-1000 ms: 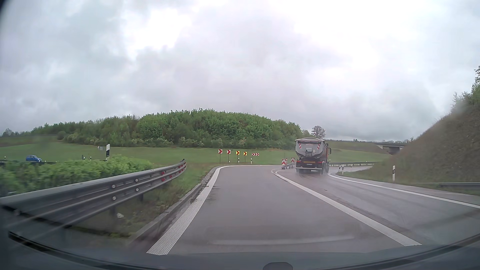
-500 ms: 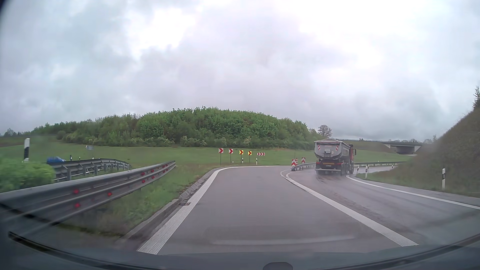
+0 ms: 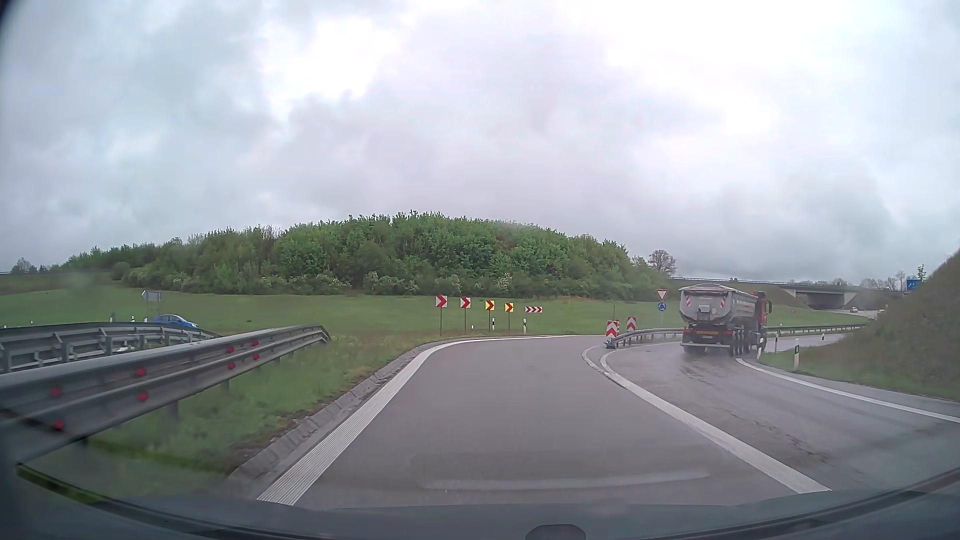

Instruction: Follow the waypoints while adhering to traffic rules and regulations

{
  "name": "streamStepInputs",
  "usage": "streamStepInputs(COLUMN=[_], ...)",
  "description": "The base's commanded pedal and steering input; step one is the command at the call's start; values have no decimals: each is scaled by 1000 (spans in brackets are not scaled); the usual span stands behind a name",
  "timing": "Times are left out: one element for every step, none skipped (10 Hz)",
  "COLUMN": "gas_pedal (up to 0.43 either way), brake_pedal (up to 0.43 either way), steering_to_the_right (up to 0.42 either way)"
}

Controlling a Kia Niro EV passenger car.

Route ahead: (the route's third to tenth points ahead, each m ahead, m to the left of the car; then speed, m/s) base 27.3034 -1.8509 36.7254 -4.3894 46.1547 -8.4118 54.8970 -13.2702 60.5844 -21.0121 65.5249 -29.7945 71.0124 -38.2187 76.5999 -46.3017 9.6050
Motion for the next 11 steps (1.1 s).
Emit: streamStepInputs(gas_pedal=[67,67,67,67,67,67,67,67,67,79,79], brake_pedal=[0,0,0,0,0,0,0,0,0,0,0], steering_to_the_right=[-14,-13,-13,-11,-10,-9,-6,-5,-2,4,5])
